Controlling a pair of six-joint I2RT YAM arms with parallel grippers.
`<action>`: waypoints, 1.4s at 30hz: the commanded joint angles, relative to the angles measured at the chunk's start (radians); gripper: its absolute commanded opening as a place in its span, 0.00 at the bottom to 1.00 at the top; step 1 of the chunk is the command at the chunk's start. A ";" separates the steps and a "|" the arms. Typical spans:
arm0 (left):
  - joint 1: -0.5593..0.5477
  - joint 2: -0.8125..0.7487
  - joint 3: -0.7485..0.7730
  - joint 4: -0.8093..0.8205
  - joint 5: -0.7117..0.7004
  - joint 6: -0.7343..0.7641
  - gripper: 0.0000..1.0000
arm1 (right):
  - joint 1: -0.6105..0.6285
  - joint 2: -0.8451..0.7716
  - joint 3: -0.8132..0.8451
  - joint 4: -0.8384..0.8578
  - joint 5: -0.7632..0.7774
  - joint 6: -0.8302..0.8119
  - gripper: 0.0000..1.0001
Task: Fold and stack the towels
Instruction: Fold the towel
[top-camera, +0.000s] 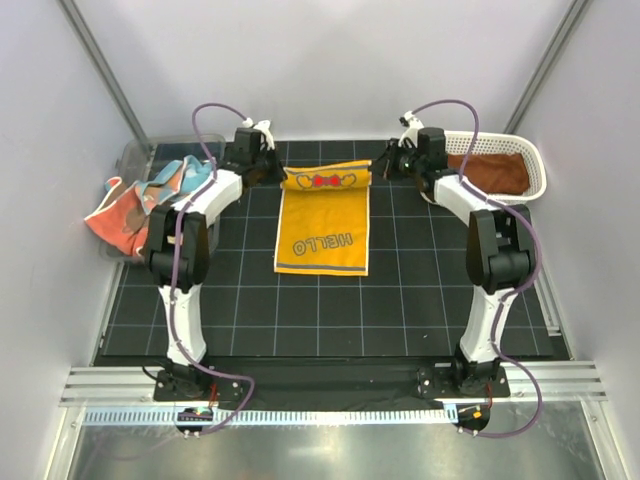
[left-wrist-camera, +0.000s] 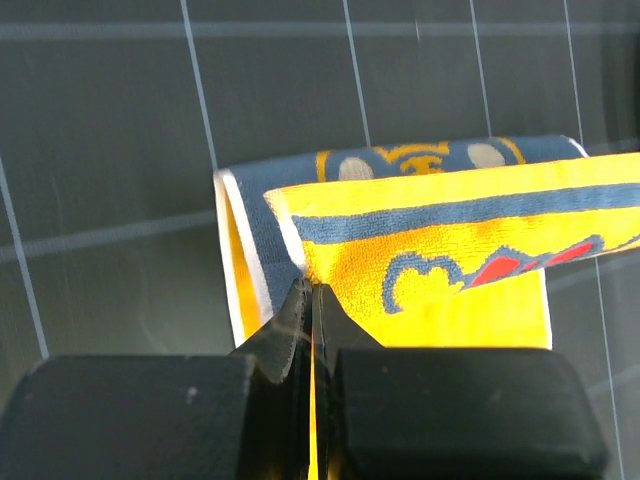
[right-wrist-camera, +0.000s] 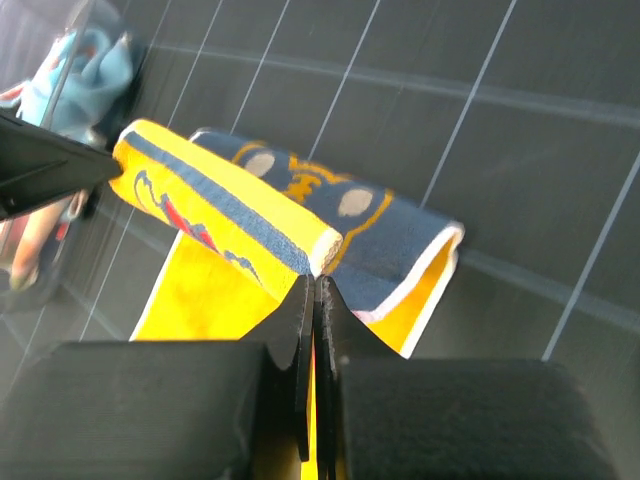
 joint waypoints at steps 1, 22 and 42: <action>0.000 -0.140 -0.085 0.061 0.054 -0.001 0.00 | 0.027 -0.157 -0.116 0.040 0.014 0.017 0.01; -0.081 -0.445 -0.542 0.044 -0.007 -0.070 0.00 | 0.109 -0.464 -0.589 0.089 0.062 0.095 0.01; -0.095 -0.540 -0.533 -0.080 -0.124 -0.083 0.00 | 0.161 -0.618 -0.615 -0.027 0.103 0.080 0.01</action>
